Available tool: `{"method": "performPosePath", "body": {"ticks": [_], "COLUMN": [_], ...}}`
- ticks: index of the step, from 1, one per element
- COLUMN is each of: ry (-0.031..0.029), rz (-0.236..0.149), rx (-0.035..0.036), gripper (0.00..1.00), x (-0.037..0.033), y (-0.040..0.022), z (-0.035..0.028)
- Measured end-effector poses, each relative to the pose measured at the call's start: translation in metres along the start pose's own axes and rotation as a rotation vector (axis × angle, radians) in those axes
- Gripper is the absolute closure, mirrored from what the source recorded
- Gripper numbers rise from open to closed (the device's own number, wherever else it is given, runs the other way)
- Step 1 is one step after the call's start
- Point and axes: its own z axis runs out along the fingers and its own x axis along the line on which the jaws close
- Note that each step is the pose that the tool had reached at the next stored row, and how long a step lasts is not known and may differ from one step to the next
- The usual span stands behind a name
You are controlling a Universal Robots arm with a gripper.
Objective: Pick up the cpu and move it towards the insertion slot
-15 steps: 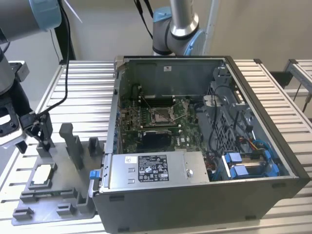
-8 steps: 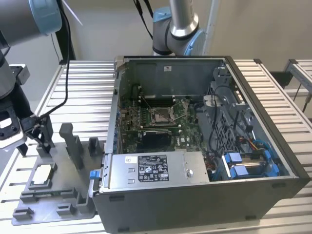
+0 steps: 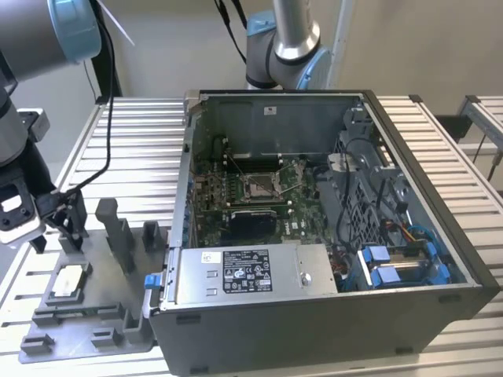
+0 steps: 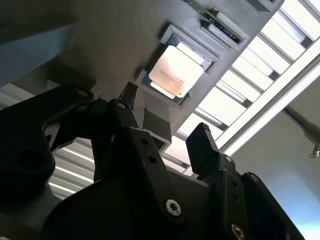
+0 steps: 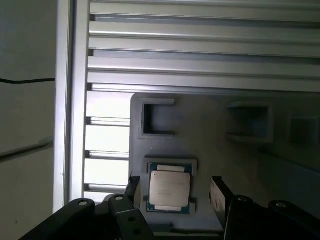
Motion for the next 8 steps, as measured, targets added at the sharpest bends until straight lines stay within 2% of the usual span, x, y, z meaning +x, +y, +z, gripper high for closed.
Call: {"method": "performPosePath", "body": {"ticks": [4,8], "ry": [0.0000,0.0002], "rz": [0.000,0.000], "rx": [0.0000,0.0000], "gripper": [0.00,0.00], "x": [0.0003,0.0005], "y": [-0.0002,-0.0005], "z": [0.0041,0.0107]}}
